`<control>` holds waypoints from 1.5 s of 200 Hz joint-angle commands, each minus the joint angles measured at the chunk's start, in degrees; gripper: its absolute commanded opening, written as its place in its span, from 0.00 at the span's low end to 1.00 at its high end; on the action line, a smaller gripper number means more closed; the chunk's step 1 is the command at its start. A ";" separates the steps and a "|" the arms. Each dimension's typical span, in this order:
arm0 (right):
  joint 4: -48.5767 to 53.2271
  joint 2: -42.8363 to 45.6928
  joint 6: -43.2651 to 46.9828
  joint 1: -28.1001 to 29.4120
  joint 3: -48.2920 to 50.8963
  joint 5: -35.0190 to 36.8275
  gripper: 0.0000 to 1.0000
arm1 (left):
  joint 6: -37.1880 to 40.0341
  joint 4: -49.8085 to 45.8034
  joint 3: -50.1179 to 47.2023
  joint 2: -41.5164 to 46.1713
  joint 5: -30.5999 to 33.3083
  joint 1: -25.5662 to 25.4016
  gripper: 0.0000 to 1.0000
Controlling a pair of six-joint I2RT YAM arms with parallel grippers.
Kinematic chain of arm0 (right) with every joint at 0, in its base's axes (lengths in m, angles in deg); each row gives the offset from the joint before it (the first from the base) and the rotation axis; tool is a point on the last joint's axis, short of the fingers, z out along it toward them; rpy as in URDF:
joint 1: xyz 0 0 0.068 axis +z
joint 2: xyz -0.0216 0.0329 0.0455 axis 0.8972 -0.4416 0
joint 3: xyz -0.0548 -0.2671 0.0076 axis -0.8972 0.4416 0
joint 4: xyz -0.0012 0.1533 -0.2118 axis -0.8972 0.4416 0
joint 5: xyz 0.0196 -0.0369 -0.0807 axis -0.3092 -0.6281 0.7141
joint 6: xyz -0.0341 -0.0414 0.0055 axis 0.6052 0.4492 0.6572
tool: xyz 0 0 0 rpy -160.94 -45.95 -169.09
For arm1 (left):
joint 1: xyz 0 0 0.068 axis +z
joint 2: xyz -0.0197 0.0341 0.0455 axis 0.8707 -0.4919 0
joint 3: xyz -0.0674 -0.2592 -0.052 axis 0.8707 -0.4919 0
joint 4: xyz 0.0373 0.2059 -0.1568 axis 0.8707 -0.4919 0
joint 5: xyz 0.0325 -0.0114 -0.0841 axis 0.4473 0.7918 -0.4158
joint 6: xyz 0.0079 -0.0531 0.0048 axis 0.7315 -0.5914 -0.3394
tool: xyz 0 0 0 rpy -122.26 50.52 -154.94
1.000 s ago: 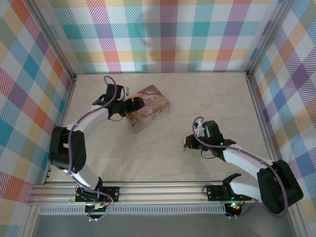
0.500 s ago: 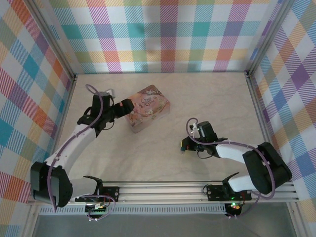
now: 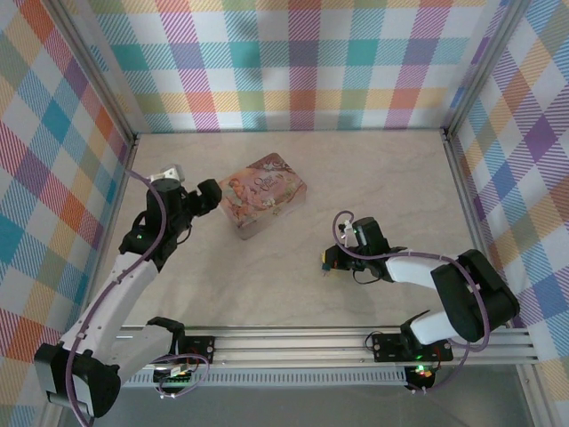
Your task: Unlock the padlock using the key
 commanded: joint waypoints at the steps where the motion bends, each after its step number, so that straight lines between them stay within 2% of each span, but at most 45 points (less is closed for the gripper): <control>1: 1.55 -1.12 0.89 0.36 -0.58 0.50 0.07 | 1.35 -0.29 -0.90 1.27 2.43 0.62 0.88; 63: 1.61 -1.34 0.81 0.36 -0.69 0.24 0.11 | 1.42 -2.53 -1.29 2.45 3.07 0.62 0.88; 159: 2.27 1.09 1.76 0.36 -0.79 1.35 0.27 | 1.98 -3.32 -1.63 4.12 3.67 0.66 0.88; 235: 8.77 9.92 5.06 0.36 -2.70 8.24 0.46 | 1.21 -2.20 -2.24 4.29 4.20 0.62 0.88; 300: 15.83 20.47 8.70 0.29 -5.70 17.62 0.64 | 1.07 -1.56 -2.13 4.11 4.92 0.62 0.88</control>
